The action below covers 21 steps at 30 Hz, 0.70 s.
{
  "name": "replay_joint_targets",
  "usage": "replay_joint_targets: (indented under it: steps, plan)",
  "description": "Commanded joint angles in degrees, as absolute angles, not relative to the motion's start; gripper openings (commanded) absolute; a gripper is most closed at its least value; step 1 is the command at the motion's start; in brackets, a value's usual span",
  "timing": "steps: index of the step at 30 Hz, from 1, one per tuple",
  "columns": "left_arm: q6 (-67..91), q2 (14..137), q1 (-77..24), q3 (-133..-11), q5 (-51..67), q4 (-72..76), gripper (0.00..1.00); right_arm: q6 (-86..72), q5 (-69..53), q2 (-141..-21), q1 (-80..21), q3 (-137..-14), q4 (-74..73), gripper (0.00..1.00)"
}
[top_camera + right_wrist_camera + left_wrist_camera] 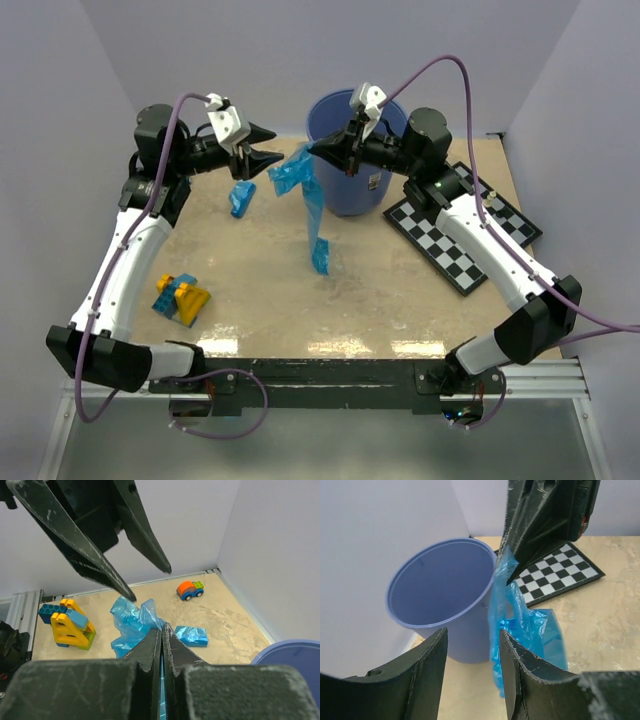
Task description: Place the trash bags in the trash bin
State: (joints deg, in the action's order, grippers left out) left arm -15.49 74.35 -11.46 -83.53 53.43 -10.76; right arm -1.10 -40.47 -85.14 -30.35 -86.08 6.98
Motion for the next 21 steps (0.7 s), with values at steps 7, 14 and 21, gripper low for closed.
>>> replay_joint_targets:
  steps: [7, 14, 21]
  plan:
    - [-20.7, 76.6, -16.4, -86.3, 55.5, -13.1, 0.49, -0.9, -43.0, -85.1, -30.8, -87.2, 9.4, 0.0]
    - [-25.5, 78.7, -19.8, -86.9, 46.7, -16.3, 0.28, -0.4, -44.0, -85.0, -30.9, -86.8, 9.0, 0.0]
    - [-21.5, 81.1, -20.0, -89.4, 42.1, -21.3, 0.0, -5.2, -34.5, -84.4, -30.9, -85.5, 9.1, 0.0]
